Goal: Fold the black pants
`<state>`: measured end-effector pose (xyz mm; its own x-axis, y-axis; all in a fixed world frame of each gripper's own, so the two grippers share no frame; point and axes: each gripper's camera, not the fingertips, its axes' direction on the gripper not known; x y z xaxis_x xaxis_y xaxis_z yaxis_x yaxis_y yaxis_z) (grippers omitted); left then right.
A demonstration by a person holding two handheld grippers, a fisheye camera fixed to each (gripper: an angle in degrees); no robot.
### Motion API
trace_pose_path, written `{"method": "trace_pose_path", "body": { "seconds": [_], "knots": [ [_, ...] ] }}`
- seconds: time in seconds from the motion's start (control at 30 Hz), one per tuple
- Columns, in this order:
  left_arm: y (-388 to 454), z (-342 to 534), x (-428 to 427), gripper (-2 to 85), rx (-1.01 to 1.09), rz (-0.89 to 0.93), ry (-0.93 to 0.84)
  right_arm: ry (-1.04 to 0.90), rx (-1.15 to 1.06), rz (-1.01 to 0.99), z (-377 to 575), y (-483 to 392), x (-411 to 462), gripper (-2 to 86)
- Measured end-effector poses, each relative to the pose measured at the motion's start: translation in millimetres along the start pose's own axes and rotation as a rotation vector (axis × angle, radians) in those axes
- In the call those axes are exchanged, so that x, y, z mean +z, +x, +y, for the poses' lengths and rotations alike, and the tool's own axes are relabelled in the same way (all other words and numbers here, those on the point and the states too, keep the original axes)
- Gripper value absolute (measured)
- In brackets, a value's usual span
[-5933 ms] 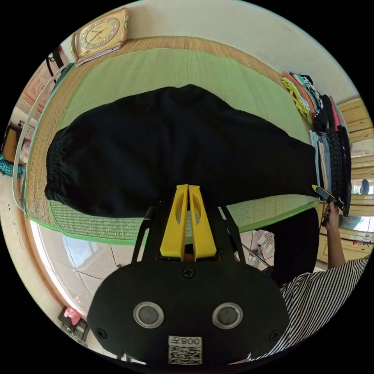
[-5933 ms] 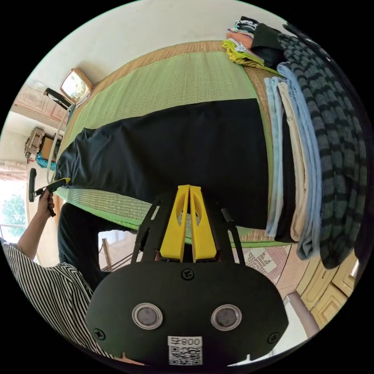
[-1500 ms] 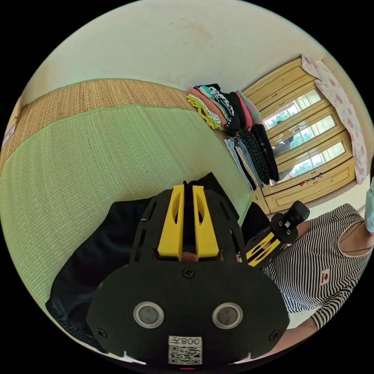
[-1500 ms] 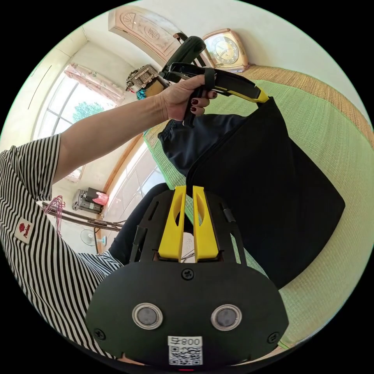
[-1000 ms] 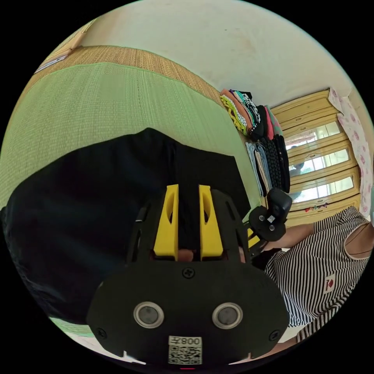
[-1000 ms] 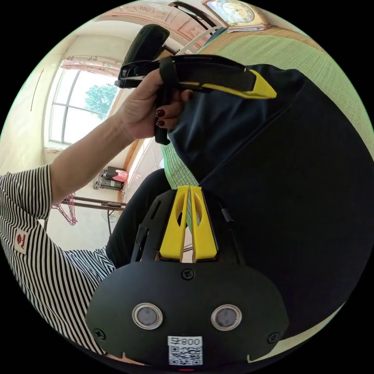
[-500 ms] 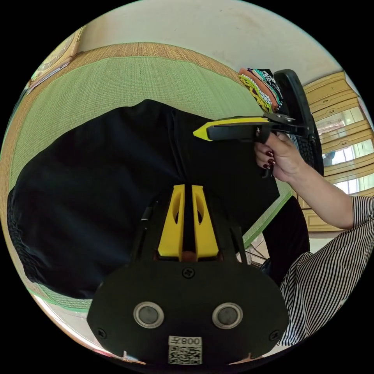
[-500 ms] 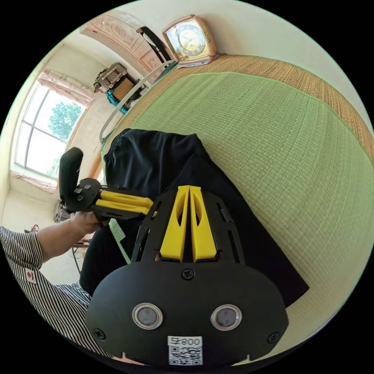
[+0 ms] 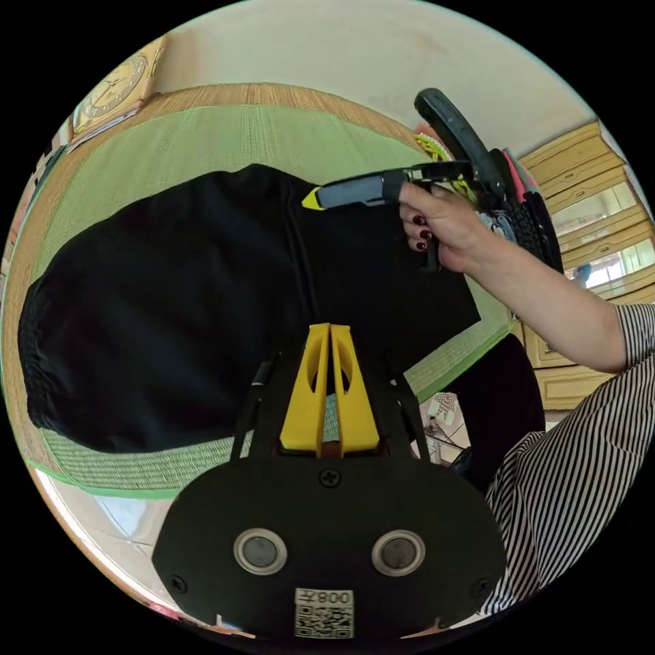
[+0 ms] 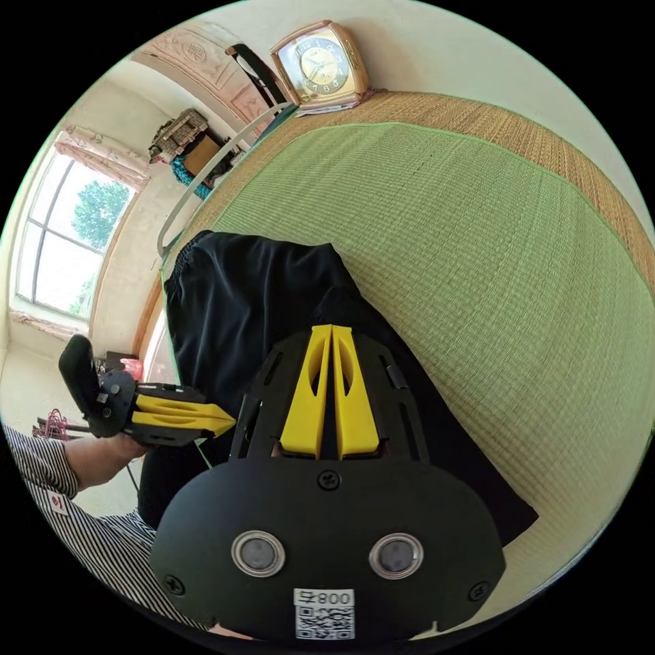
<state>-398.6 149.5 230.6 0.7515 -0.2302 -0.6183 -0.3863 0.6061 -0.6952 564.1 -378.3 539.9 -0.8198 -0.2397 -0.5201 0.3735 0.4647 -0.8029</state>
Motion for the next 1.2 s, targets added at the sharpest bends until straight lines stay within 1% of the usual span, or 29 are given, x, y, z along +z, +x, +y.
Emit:
{"method": "trace_pose_path", "body": {
  "seconds": [0.07, 0.13, 0.23, 0.3, 0.33, 0.43, 0.53, 0.6, 0.67, 0.7, 0.8, 0.87, 0.97, 1.07, 1.2],
  "knots": [
    [6, 5, 7, 0.3, -0.016, -0.020, 0.018, 0.007, 0.039, -0.059, -1, 8, 1, 0.1],
    [11, 5, 9, 0.2, -0.034, -0.020, 0.008, 0.004, 0.056, -0.063, 1, 11, -3, 0.1],
    [25, 12, 8, 0.1, -0.018, -0.034, 0.051, 0.051, 0.039, -0.070, 21, 13, -23, 0.1],
    [30, 15, 17, 0.1, -0.027, -0.029, 0.034, 0.081, 0.044, -0.093, 51, 18, -39, 0.1],
    [32, 17, 28, 0.1, -0.047, -0.046, -0.005, 0.078, 0.053, -0.090, 60, 20, -42, 0.1],
    [38, 20, 34, 0.1, -0.096, 0.000, 0.024, 0.068, 0.113, -0.092, 108, 31, -52, 0.1],
    [58, 27, 31, 0.1, -0.070, -0.019, 0.076, 0.058, 0.172, -0.096, 158, 36, -59, 0.1],
    [68, 30, 40, 0.2, -0.065, -0.038, 0.032, 0.007, 0.221, -0.023, 190, 41, -50, 0.1],
    [78, 33, 62, 0.2, -0.061, -0.087, -0.057, -0.039, 0.253, 0.010, 207, 49, -36, 0.2],
    [80, 34, 65, 0.2, -0.067, -0.076, -0.048, -0.056, 0.275, 0.009, 216, 56, -28, 0.2],
    [92, 39, 60, 0.3, -0.121, -0.061, 0.007, 0.003, 0.337, -0.039, 229, 68, -32, 0.3],
    [113, 45, 55, 0.6, -0.090, -0.044, 0.061, 0.057, 0.342, -0.040, 239, 70, -40, 0.5],
    [144, 52, 60, 1.4, -0.019, -0.002, 0.093, 0.134, 0.374, -0.033, 265, 80, -53, 1.3],
    [180, 54, 78, 3.4, 0.086, 0.060, 0.080, 0.202, 0.450, -0.025, 299, 100, -61, 3.8],
    [226, 50, 104, 6.4, 0.207, 0.107, 0.044, 0.213, 0.547, -0.192, 334, 136, -51, 8.0]
  ]
}}
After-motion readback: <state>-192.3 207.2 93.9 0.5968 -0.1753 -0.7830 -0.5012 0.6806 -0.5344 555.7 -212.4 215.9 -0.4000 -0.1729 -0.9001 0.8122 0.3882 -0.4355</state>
